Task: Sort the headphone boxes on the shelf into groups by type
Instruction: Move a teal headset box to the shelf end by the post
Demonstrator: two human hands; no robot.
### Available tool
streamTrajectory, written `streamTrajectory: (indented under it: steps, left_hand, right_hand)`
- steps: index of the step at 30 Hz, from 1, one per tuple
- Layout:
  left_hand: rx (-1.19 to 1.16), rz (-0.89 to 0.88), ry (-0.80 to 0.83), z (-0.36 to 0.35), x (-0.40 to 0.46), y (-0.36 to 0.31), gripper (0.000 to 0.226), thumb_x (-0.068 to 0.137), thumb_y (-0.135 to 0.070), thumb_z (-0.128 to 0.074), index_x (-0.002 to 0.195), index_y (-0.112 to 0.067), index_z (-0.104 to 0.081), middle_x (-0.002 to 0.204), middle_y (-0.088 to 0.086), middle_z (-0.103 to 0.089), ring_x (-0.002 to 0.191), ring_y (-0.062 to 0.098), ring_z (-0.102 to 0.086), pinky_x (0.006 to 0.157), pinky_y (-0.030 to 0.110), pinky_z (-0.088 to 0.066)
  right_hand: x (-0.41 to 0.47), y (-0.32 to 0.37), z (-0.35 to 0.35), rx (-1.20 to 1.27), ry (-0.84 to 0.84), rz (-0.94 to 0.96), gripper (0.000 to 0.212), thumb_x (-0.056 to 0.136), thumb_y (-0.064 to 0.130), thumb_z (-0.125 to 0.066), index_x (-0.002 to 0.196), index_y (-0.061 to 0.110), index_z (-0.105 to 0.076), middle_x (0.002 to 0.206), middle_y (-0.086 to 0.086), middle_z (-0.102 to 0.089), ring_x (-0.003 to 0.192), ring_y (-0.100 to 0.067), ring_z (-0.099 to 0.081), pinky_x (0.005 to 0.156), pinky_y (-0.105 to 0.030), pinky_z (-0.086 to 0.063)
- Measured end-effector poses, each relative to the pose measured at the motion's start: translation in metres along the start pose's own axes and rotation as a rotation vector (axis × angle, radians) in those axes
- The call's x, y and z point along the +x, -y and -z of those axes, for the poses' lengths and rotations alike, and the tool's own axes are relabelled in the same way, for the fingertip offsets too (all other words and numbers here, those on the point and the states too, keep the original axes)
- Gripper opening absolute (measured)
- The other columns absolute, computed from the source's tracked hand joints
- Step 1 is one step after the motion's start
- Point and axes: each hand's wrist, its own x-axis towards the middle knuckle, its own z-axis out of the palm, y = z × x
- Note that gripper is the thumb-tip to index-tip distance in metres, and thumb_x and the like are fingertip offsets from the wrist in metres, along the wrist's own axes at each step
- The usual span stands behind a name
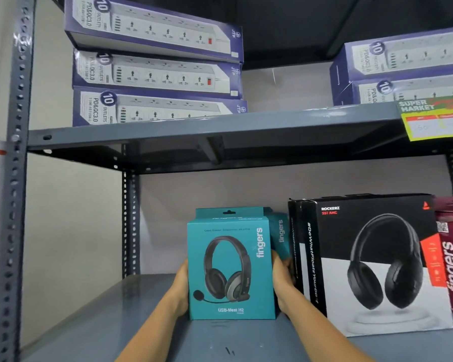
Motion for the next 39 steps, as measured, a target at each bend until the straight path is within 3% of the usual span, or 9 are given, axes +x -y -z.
streamTrajectory:
  steps: [2,4,7,9,11,14,23,31,39]
  left_hand:
    - [-0.005,0.013,0.007,0.003,0.003,0.001,0.045,0.095,-0.043,-0.045,0.073,-0.009,-0.064,0.062,0.012,-0.070,0.051,0.025,-0.065,0.048,0.028,-0.054]
    - [-0.010,0.019,0.018,0.004,0.008,0.002,0.045,0.094,-0.047,-0.046,0.080,-0.009,-0.066,0.069,0.014,-0.072,0.057,0.027,-0.067,0.054,0.031,-0.056]
    - [-0.023,0.031,0.005,0.010,0.016,0.004,0.051,0.092,-0.053,-0.044,0.088,-0.009,-0.069,0.078,0.016,-0.075,0.065,0.029,-0.069,0.062,0.035,-0.058]
    - [-0.017,0.034,0.005,0.013,0.020,0.004,0.050,0.093,-0.053,-0.044,0.083,-0.011,-0.069,0.074,0.014,-0.075,0.063,0.027,-0.069,0.060,0.033,-0.058]
    - [0.004,0.036,0.004,0.016,0.025,0.005,0.048,0.093,-0.053,-0.044,0.082,-0.012,-0.068,0.072,0.012,-0.075,0.062,0.026,-0.069,0.059,0.032,-0.056]
    - [0.034,0.040,0.000,0.020,0.028,0.007,0.046,0.094,-0.050,-0.044,0.082,-0.012,-0.066,0.071,0.010,-0.075,0.062,0.024,-0.069,0.059,0.031,-0.056]
    - [0.047,0.095,-0.014,0.051,0.018,0.010,0.045,0.095,-0.044,-0.045,0.073,-0.009,-0.064,0.068,0.011,-0.072,0.059,0.025,-0.067,0.058,0.032,-0.055]
    - [0.051,0.090,-0.026,0.099,-0.008,0.009,0.040,0.092,-0.044,-0.053,0.093,-0.006,-0.066,0.092,0.021,-0.071,0.077,0.035,-0.071,0.074,0.042,-0.056]
    - [0.056,0.069,-0.038,0.102,-0.028,0.007,0.042,0.093,-0.046,-0.052,0.098,-0.007,-0.066,0.099,0.021,-0.070,0.083,0.035,-0.070,0.076,0.042,-0.056]
  right_hand:
    - [-0.039,0.020,-0.006,-0.058,-0.032,0.018,0.093,0.081,0.071,-0.044,0.151,0.036,0.006,0.161,-0.012,-0.013,0.148,-0.033,-0.008,0.115,-0.056,-0.017]
    - [-0.039,0.024,-0.006,-0.093,-0.070,0.039,0.088,0.088,0.063,-0.043,0.152,0.031,0.008,0.161,-0.014,-0.009,0.147,-0.033,-0.008,0.115,-0.053,-0.019]
    - [-0.024,0.019,-0.013,-0.083,0.005,0.072,0.070,0.090,0.062,-0.039,0.148,0.024,-0.029,0.134,-0.019,-0.053,0.115,-0.035,-0.055,0.088,-0.042,-0.046]
    - [-0.020,0.015,-0.017,-0.008,0.114,0.061,0.059,0.091,0.062,-0.036,0.111,0.014,-0.065,0.099,-0.016,-0.073,0.079,-0.027,-0.067,0.069,-0.033,-0.051]
    - [-0.016,0.012,-0.019,0.025,0.193,0.063,0.058,0.092,0.062,-0.035,0.081,0.016,-0.068,0.077,-0.011,-0.074,0.065,-0.023,-0.067,0.063,-0.031,-0.051]
    - [-0.006,0.006,-0.020,0.097,0.285,0.065,0.058,0.092,0.062,-0.035,0.071,0.019,-0.069,0.070,-0.010,-0.074,0.063,-0.026,-0.067,0.060,-0.032,-0.051]
    - [-0.027,-0.003,-0.039,0.135,0.381,-0.029,0.060,0.093,0.060,-0.032,0.067,0.019,-0.068,0.065,-0.008,-0.074,0.060,-0.025,-0.068,0.050,-0.028,-0.050]
    - [-0.065,-0.023,-0.069,0.147,0.361,-0.058,0.081,0.081,0.077,-0.025,0.114,0.013,-0.061,0.093,-0.013,-0.077,0.086,-0.031,-0.075,0.080,-0.041,-0.059]
    - [-0.092,-0.022,-0.073,0.171,0.309,-0.042,0.084,0.071,0.084,-0.027,0.125,0.026,-0.056,0.103,-0.009,-0.074,0.083,-0.026,-0.076,0.065,-0.035,-0.059]
